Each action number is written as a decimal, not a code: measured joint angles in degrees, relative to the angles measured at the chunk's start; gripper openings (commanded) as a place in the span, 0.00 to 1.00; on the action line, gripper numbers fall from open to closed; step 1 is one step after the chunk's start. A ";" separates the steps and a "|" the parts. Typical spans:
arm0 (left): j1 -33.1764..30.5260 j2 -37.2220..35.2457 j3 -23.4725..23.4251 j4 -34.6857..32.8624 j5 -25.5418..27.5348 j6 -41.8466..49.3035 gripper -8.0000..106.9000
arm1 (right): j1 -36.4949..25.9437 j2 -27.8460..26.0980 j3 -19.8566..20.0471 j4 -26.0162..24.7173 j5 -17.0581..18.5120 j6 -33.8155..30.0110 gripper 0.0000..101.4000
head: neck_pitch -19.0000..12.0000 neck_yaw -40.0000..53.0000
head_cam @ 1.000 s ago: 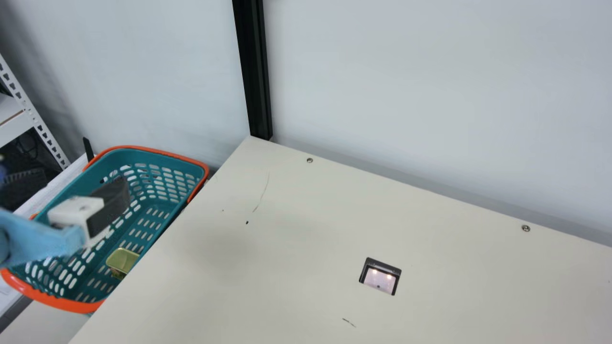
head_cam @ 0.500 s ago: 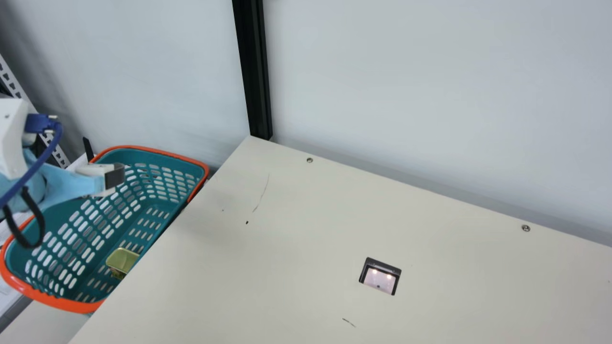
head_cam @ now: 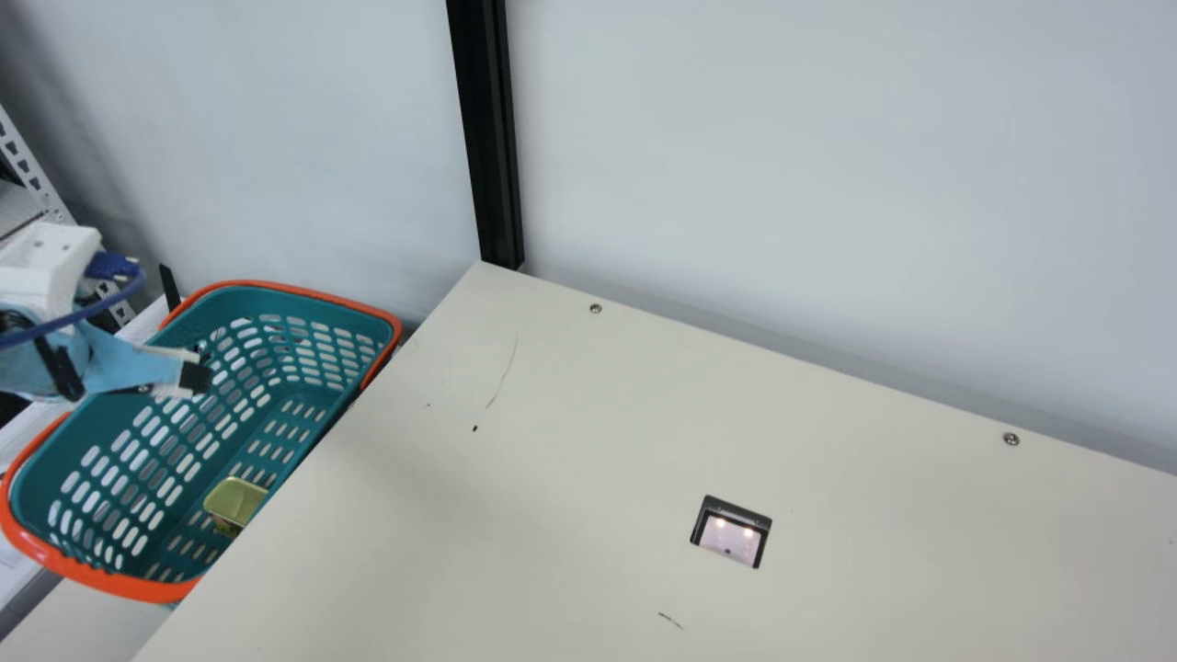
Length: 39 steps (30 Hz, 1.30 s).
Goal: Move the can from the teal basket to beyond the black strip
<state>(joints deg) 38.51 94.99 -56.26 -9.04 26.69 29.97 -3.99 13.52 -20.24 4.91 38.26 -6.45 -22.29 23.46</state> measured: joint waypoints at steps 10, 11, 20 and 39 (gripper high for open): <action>-1.19 10.13 -4.59 2.63 4.52 0.53 0.85 | 0.00 0.00 0.00 0.00 0.00 0.00 1.00 | 0.00 0.00; -1.24 11.07 -5.04 2.64 4.67 0.24 0.85 | 0.00 0.00 0.00 0.00 0.00 0.00 1.00 | 0.00 0.00; -1.83 17.79 -7.89 1.72 4.98 -4.16 0.85 | 0.00 0.00 0.00 0.00 0.00 0.00 1.00 | 0.00 0.00; -4.35 22.01 -6.60 4.69 -1.13 -41.39 0.85 | 0.00 0.00 0.00 0.00 0.00 0.00 1.00 | 0.00 0.00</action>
<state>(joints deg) 34.17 117.00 -62.86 -4.35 25.57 -11.43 -3.99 13.52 -20.24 4.91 38.26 -6.45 -22.29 23.46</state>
